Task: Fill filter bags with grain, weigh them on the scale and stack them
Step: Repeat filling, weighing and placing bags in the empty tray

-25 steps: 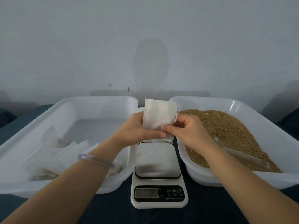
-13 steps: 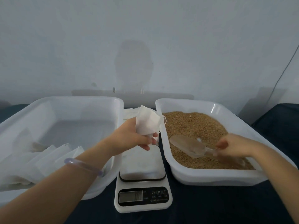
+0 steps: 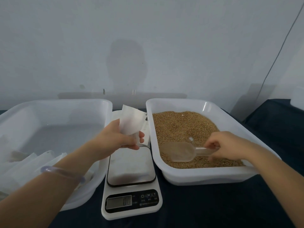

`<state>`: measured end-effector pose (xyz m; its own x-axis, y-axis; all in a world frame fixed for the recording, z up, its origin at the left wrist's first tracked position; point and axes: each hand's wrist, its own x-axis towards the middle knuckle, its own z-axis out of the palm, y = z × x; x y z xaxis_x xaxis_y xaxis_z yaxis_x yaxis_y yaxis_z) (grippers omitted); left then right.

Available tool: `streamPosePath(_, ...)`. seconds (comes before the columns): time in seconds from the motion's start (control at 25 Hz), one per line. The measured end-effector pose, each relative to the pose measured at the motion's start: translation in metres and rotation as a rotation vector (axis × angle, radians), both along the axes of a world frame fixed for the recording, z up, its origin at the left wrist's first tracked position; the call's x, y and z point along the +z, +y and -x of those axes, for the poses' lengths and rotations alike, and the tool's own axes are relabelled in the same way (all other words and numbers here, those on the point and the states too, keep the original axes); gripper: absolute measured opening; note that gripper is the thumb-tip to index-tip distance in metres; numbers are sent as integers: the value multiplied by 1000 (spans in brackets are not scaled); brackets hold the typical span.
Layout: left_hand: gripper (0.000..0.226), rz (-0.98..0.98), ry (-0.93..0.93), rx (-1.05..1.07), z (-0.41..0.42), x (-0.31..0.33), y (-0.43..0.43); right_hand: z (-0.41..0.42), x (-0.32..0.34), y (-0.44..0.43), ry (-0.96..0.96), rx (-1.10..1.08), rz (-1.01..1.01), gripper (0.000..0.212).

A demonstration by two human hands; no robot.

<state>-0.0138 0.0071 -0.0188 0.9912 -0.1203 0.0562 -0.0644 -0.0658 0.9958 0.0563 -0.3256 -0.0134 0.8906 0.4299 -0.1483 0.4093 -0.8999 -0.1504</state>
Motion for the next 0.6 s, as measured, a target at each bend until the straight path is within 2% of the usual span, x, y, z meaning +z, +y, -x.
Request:
streamPosePath(0.2,44,-35,-1,2,1,0,-2,8,4,-14,44,37,-37,17)
streamPosePath(0.44,41,-101,-2,80,11,11,-10,21,4,-28,-155,21,-40,23)
streamPosePath(0.6,42,-137,-96,63,12,22,-41,27,10,-41,-154,-78,-164,27)
